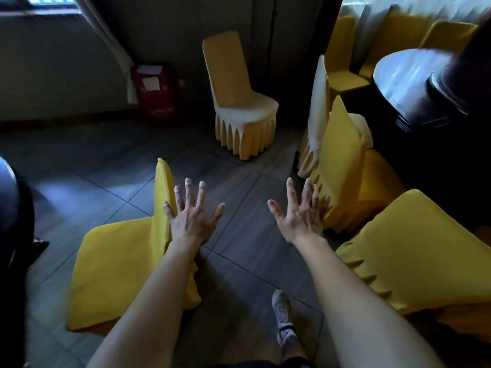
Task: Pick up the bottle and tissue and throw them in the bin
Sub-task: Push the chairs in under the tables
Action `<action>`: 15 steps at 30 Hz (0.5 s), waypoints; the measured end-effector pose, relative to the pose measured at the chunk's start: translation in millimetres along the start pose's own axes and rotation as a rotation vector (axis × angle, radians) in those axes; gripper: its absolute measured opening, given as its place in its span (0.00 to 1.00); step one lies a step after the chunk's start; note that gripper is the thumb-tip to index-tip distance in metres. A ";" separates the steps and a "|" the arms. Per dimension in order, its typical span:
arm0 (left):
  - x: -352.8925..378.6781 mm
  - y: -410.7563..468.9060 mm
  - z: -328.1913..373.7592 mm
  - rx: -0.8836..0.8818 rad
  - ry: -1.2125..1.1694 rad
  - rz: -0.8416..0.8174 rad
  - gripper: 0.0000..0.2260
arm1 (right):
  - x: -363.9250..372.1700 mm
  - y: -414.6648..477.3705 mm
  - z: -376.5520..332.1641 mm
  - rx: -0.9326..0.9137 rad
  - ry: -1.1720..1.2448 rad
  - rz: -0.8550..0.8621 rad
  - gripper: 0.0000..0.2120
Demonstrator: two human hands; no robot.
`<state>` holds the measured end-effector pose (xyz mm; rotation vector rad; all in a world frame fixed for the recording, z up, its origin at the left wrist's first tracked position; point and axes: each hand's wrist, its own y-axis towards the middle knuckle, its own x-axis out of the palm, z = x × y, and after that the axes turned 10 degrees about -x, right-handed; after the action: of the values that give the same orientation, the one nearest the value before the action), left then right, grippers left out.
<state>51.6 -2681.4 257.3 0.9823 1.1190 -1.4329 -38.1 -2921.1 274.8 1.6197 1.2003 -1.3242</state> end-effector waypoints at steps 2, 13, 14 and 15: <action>7.7 24.2 21.0 -0.027 -0.004 0.014 0.39 | 2.7 38.3 10.8 -0.033 0.008 -0.015 0.40; 32.4 109.1 91.5 -0.351 -0.079 0.012 0.37 | -9.7 218.5 26.3 -0.319 0.042 -0.097 0.39; 32.8 113.5 90.6 -0.386 -0.088 0.034 0.36 | -8.6 230.4 21.9 -0.354 0.047 -0.105 0.39; 32.4 117.8 88.8 -0.432 -0.103 0.063 0.36 | -6.9 242.5 16.0 -0.388 0.051 -0.116 0.39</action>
<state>162.7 -2780.2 230.9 0.6240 1.2424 -1.1135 186.8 -3013.3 270.9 1.3277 1.4964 -1.0419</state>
